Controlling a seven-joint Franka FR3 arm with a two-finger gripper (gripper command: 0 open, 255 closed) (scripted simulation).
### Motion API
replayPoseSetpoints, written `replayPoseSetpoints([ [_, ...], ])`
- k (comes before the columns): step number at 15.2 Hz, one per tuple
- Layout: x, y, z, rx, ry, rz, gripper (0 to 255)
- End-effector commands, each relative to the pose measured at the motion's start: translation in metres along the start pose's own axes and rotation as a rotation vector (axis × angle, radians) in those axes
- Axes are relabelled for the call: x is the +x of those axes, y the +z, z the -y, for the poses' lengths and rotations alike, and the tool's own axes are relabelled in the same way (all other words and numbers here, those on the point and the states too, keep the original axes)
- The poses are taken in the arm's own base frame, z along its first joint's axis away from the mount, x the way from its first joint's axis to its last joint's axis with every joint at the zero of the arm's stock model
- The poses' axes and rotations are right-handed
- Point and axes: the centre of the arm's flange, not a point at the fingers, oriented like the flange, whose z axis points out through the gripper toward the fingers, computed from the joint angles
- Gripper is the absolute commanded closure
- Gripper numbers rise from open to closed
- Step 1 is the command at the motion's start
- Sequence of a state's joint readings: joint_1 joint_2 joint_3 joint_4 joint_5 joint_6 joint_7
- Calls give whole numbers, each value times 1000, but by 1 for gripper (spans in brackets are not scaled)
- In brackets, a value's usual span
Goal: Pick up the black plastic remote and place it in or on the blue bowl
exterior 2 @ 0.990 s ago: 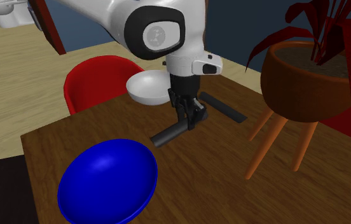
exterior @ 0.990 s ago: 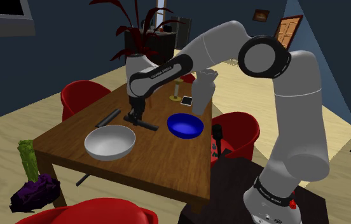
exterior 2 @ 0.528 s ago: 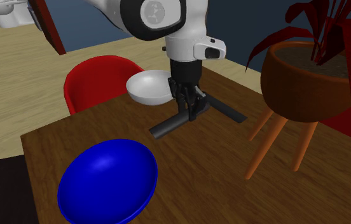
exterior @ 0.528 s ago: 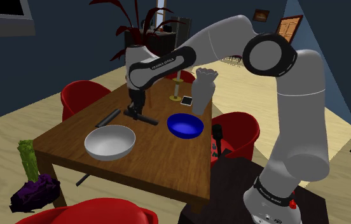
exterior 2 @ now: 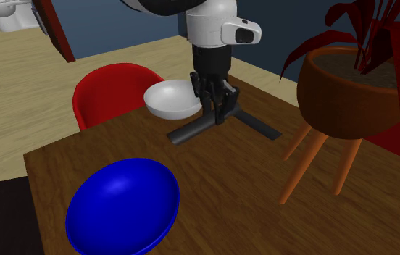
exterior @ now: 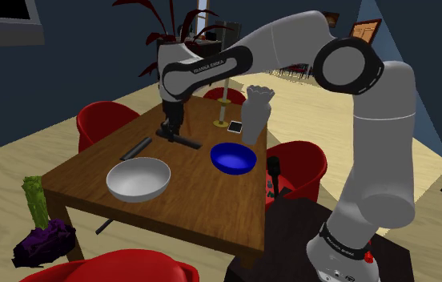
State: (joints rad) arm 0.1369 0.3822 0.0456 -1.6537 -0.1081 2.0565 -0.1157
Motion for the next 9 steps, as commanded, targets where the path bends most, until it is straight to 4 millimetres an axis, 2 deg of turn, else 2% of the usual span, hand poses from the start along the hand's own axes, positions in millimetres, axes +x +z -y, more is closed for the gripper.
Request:
replayPoseSetpoints([
  [1, 1, -11, -1, 0, 0, 0, 255],
  [6, 1, -35, -3, 0, 0, 0, 255],
  [9, -37, -33, -12, 0, 0, 0, 255],
])
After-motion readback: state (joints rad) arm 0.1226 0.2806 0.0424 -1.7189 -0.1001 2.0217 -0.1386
